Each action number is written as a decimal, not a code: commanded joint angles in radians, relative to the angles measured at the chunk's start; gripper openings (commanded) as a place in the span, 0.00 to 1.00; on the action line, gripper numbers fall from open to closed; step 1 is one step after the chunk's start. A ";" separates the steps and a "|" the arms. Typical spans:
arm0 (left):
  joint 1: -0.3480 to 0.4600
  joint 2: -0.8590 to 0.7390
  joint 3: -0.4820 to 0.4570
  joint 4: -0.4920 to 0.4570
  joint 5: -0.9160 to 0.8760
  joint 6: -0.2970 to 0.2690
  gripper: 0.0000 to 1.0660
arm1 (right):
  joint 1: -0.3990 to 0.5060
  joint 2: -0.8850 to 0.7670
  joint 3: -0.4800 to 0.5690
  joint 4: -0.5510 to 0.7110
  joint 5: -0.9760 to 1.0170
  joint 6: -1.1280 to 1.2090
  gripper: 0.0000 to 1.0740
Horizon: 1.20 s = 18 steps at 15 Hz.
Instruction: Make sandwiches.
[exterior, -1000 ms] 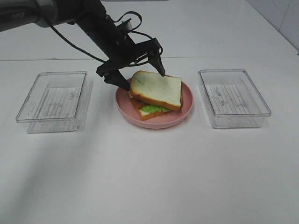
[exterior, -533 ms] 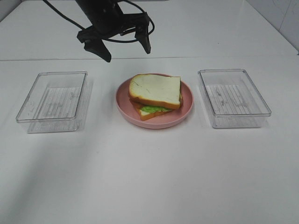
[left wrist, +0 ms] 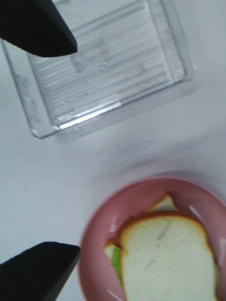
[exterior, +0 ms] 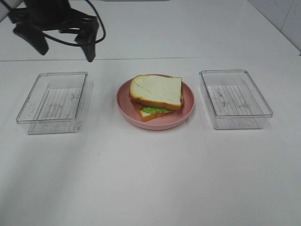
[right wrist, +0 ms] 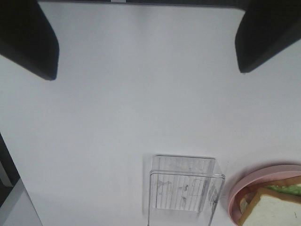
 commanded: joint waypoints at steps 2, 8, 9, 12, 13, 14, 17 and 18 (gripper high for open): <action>0.084 -0.183 0.216 0.009 0.103 0.047 0.94 | -0.004 -0.030 0.003 -0.004 -0.005 -0.006 0.92; 0.329 -0.666 0.729 -0.055 -0.080 0.075 0.94 | -0.004 -0.030 0.003 -0.004 -0.005 -0.006 0.92; 0.345 -0.766 0.803 -0.055 -0.112 0.074 0.94 | -0.004 -0.030 0.003 -0.004 -0.005 -0.006 0.92; 0.349 -1.064 0.963 -0.070 -0.193 0.075 0.94 | -0.004 -0.030 0.003 -0.004 -0.005 -0.006 0.92; 0.349 -1.161 1.002 -0.067 -0.195 0.075 0.94 | -0.004 -0.030 0.003 -0.004 -0.005 -0.006 0.92; 0.349 -1.272 1.041 -0.067 -0.197 0.075 0.94 | -0.004 -0.030 0.003 -0.004 -0.005 -0.006 0.92; 0.349 -1.582 1.129 -0.065 -0.193 0.075 0.94 | -0.004 -0.030 0.003 -0.004 -0.005 -0.006 0.92; 0.349 -1.676 1.157 -0.061 -0.188 0.076 0.94 | -0.004 -0.030 0.003 -0.004 -0.005 -0.006 0.92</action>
